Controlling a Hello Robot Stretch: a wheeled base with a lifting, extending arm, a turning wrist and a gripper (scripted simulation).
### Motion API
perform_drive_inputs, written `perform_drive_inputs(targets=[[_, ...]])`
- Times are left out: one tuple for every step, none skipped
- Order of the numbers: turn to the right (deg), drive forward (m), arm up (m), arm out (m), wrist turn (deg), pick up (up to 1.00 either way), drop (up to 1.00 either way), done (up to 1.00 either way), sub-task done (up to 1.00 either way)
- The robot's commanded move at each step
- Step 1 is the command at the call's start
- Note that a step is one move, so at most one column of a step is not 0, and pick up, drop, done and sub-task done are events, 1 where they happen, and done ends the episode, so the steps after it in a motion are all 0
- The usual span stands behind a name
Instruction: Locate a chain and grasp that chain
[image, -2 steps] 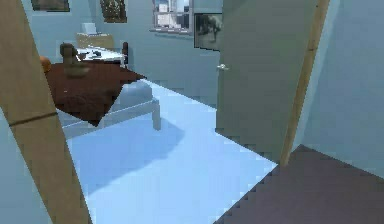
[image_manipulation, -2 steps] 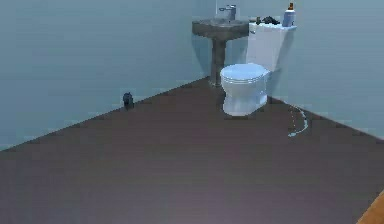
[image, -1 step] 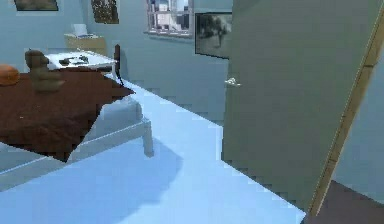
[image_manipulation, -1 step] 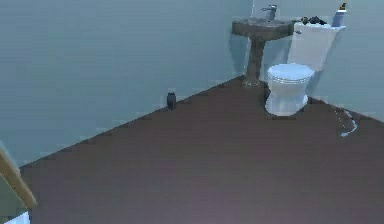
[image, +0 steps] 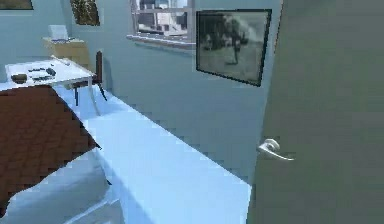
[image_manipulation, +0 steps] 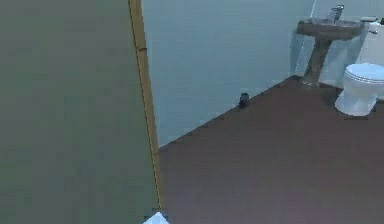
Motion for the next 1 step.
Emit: perform_drive_inputs(targets=[[-3.0, 0.0, 0.0, 0.0, 0.0, 0.0, 0.0, 0.0, 0.0]])
